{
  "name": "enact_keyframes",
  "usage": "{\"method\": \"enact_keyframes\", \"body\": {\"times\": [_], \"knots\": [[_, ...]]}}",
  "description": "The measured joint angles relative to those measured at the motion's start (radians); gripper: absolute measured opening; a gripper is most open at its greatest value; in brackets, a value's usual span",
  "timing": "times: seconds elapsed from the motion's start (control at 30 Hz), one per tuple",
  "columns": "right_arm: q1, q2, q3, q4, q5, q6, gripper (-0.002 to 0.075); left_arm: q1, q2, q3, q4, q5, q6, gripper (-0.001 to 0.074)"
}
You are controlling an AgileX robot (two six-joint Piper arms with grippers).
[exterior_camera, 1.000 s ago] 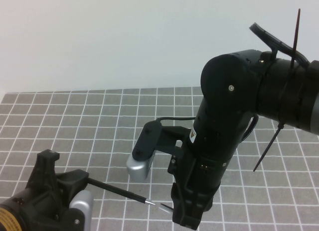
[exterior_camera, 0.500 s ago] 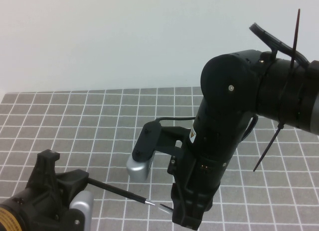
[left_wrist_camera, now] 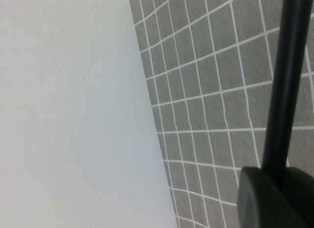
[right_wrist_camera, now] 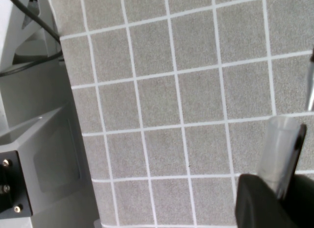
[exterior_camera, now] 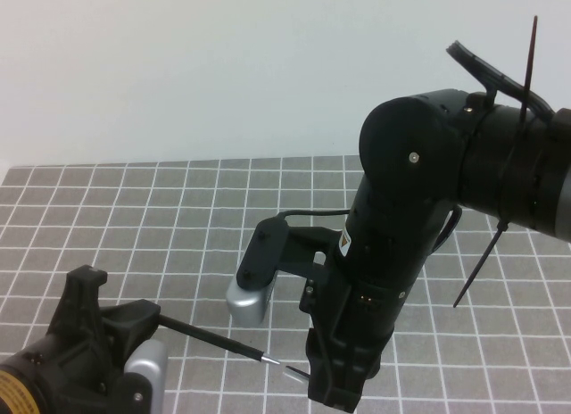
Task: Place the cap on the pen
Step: 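Pick up the pen and its cap, cap the pen, and set it down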
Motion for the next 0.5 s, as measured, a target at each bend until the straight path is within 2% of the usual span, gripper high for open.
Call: {"method": "enact_keyframes", "body": {"times": [0.27,0.5], "knots": [[0.000,0.000,0.000,-0.002,0.000,0.000,0.0092,0.000,0.000,0.000,0.031,0.000,0.000,0.0000],[0.000,0.025,0.000,-0.002,0.000,0.000,0.0092,-0.049,0.000,0.000,0.042,0.000,-0.012,0.0000]]}}
